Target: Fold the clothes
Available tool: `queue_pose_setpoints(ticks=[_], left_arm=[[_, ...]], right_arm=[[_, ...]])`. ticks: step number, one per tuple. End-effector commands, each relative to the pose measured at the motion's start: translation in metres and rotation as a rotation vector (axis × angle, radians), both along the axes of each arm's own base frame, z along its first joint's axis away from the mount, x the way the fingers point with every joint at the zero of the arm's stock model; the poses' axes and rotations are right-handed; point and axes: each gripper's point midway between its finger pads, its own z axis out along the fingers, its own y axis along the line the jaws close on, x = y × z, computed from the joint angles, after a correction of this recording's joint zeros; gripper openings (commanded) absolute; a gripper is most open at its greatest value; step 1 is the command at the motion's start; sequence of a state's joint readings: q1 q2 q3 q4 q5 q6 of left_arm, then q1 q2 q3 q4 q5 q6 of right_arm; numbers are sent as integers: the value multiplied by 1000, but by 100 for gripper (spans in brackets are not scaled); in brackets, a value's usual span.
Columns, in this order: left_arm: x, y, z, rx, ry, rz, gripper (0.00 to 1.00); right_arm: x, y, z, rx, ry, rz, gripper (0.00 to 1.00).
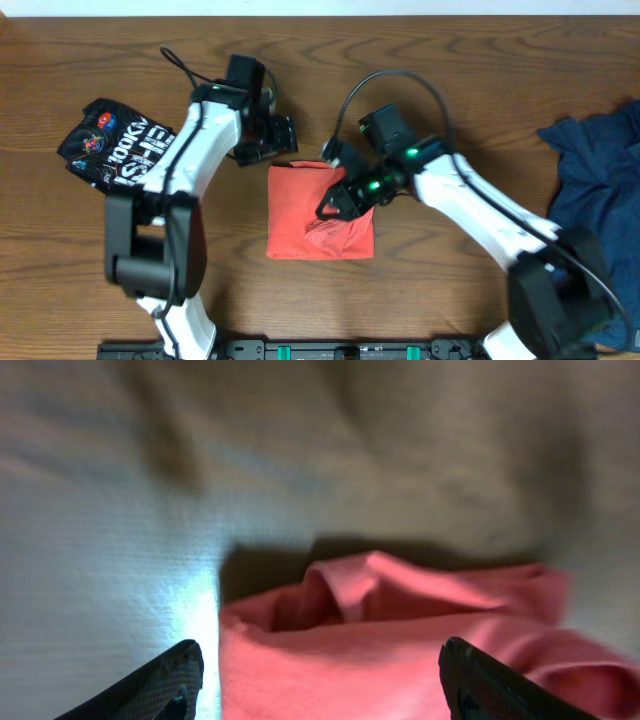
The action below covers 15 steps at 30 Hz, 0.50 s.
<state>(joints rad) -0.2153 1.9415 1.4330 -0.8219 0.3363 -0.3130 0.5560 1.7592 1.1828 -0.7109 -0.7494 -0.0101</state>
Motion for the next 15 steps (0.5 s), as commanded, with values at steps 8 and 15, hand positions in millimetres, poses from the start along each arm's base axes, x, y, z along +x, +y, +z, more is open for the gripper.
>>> queue_pose_setpoints(ticks=[8,15], left_arm=[[-75,7,-48,73,369,-55,65],[-127,13,-34,124,581,-76,57]], right_arm=[[11,-133,-71,-692,101,-310,19],[47,-166,-67,-662,56,-442,23]])
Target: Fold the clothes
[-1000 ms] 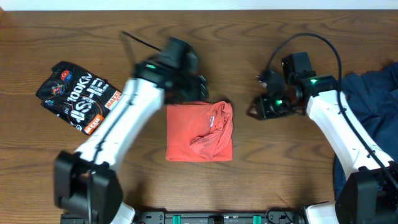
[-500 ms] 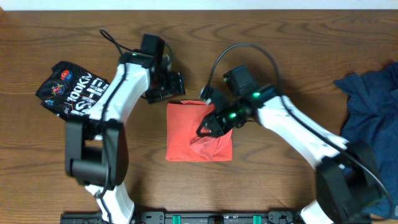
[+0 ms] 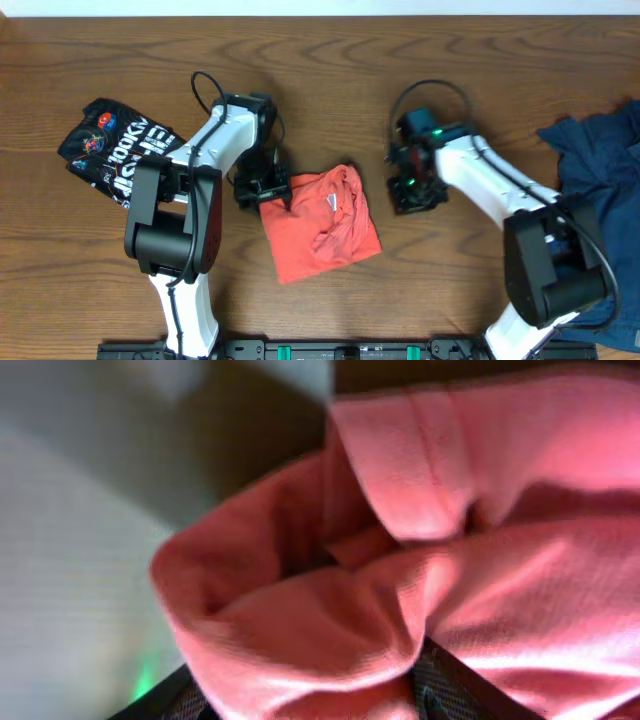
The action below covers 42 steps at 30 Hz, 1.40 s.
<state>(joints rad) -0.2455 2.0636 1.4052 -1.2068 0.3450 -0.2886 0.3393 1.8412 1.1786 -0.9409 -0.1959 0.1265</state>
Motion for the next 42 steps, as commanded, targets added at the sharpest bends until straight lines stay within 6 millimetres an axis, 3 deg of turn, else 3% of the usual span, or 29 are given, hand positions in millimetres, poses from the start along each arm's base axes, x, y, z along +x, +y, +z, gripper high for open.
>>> queue_pose_setpoints(ticks=[1,6,9,11,14,18,22,28,30,32,35,38,42], left_arm=[[-23,0,4,17,92,-28,57],[-34,-8,15,25,105,-58,59],[-23,-1,14,66,47,-34,60],[-15,2,11,63,24,-16,63],[-5,5,7,56,-13,4,68],[7,6,3,44,-59,17,75],[10,6,2,41,-72,18,77],[10,6,2,41,-72,18,77],[10,6,2,41,-71,18,77],[10,6,2,41,-71,18,78],[10,6,2,41,-71,18,78],[10,6,2,41,-71,18,78],[10,6,2,42,-71,18,78]], right_arm=[[8,-5,10,11,-44,2,22],[-14,39,24,255,5,183,22],[-38,70,54,473,39,291,23],[-54,92,84,647,26,377,25],[-70,101,98,666,21,436,29],[-89,101,78,492,39,541,30],[-93,100,50,258,1,557,31],[-94,131,37,201,-102,526,59],[-93,136,34,176,-133,508,64],[-91,135,30,139,-160,491,57],[-83,126,26,62,-187,417,2],[-72,106,24,-53,-214,313,1],[-35,45,30,-321,-340,-9,1]])
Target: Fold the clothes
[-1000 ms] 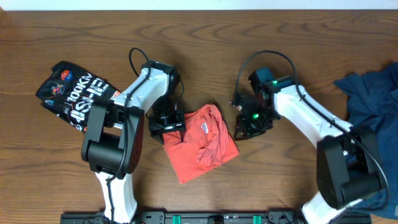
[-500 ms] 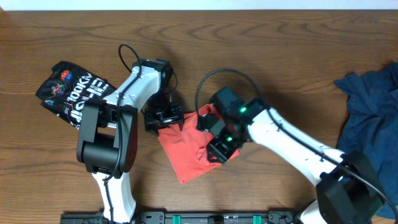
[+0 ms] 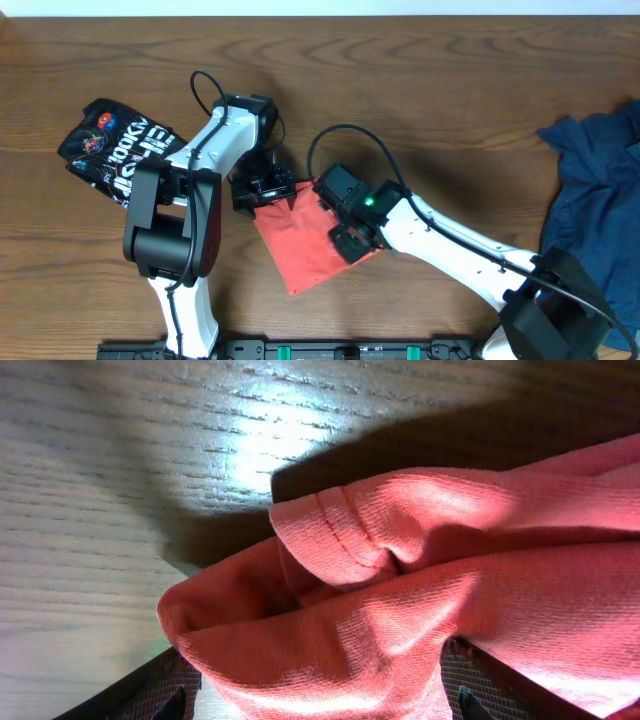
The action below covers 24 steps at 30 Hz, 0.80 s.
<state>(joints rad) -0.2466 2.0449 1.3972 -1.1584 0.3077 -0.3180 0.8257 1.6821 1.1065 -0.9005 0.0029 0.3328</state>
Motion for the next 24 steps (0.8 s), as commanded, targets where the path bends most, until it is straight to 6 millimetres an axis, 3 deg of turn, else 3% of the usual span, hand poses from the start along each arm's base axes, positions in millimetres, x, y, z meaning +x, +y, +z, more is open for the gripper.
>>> queue_pose_setpoints(ticks=[1,4,5,10,15,19,22,24], left_arm=[[-1,2,4,11,-10,6,78],[-1,3,4,11,-7,6,78],[-2,3,4,11,-5,6,78],[-12,5,6,22,36,6,78],[-36,10,4,43,127,18,77],[-48,-5,10,-42,172,3,72],[-44,-13,16,-56,119,-20,71],[-39,-15,22,-57,71,-21,71]], right_arm=[[44,-56,6,-183,-205,-324,1],[63,-79,7,-188,-215,-417,3],[67,-84,6,-181,-212,-443,8],[83,-102,6,-157,-209,-505,10],[76,-110,5,-190,-178,-500,14],[66,-132,7,-280,-159,-538,30],[67,-142,6,-276,-147,-609,29],[72,-133,5,-202,-118,-582,24]])
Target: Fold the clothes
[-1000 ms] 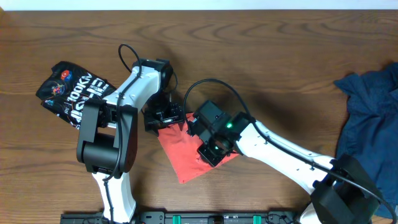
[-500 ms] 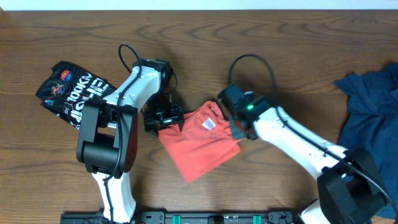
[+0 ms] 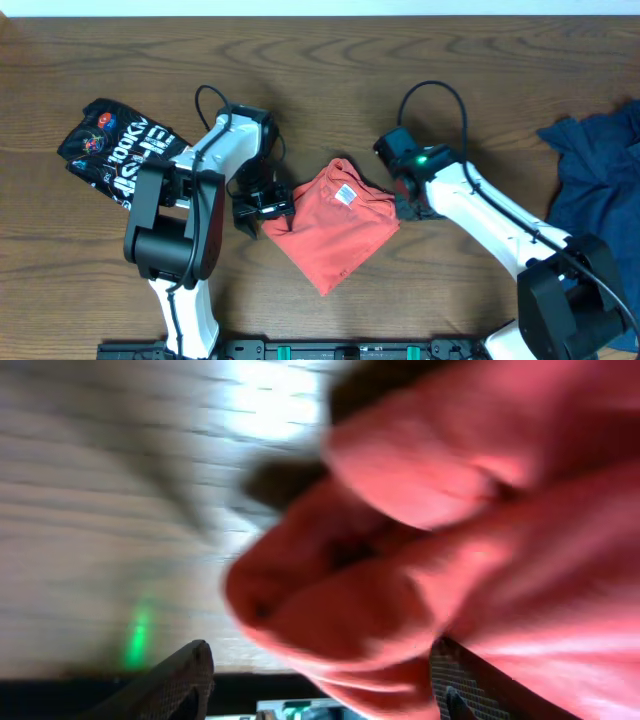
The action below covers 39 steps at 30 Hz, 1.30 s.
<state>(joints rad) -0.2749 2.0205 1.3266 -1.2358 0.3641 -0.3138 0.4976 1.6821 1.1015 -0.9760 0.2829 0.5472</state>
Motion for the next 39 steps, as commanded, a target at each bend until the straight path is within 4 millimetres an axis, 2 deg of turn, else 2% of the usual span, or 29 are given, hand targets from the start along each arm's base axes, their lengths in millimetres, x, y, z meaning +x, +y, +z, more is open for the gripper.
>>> queue_pose_setpoints(ticks=[1,4,6,9,12,15,18,21,22,24,27,29,33,34,37,39], left_arm=[[5,-6,19,-22,-81,0,71],[9,4,24,37,-125,-2,71],[9,5,25,45,-129,-5,71],[8,5,24,48,-127,1,71],[9,5,24,52,-128,11,72],[12,5,23,48,-140,12,72],[15,4,22,44,-152,13,72],[18,3,21,40,-166,13,72],[18,3,21,40,-168,13,72],[19,2,20,38,-172,13,72],[20,2,20,37,-177,14,72],[21,2,20,36,-179,14,72],[24,1,19,31,-194,14,72],[27,0,18,27,-206,12,77],[43,-5,15,-16,-285,-40,78],[58,-12,14,-65,-354,-82,84]], right_arm=[[8,11,0,110,1,33,24],[11,86,19,474,-2,416,25],[10,124,41,654,-55,607,40],[10,136,42,661,-74,671,42],[5,141,27,630,-40,705,38],[-10,159,17,691,22,785,35],[-16,169,9,718,48,810,34],[-6,165,1,661,23,795,34],[2,159,-3,616,3,764,30],[26,140,-10,479,-64,647,27],[63,95,-10,254,-192,396,38],[74,74,-7,172,-244,290,39],[76,58,-6,169,-245,197,35],[73,57,-4,181,-234,189,35],[60,62,5,237,-198,197,35],[48,68,16,291,-173,207,34]])
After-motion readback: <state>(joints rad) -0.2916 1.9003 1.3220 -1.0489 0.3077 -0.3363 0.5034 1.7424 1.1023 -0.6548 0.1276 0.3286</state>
